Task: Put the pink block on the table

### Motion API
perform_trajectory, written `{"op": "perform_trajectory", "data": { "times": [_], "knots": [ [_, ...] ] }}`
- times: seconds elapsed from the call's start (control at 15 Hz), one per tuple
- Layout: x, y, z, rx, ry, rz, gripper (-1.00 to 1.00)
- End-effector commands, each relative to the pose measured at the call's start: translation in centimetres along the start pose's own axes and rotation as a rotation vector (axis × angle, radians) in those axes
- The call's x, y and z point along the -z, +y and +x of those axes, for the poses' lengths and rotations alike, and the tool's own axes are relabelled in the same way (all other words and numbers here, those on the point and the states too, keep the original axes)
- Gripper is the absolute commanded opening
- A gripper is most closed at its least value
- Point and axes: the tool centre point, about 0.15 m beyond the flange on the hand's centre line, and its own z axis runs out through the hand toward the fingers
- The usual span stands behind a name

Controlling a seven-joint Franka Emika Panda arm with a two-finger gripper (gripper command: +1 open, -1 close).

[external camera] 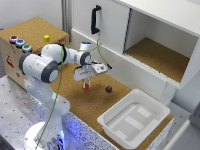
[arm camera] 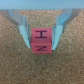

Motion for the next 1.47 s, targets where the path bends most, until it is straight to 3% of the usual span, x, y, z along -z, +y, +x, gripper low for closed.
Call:
{"op": "perform_trajectory", "data": {
  "times": [0.0, 1.2, 1.4],
  "knots": [
    [0.7, 0.7, -0.5, 0.026, 0.018, 0.002, 1.00],
    [0.4, 0.3, -0.4, 0.011, 0.012, -0.007, 1.00],
    [1.8, -0.5, -1.1, -0.054, 0.066, -0.019, 1.00]
  ]
}}
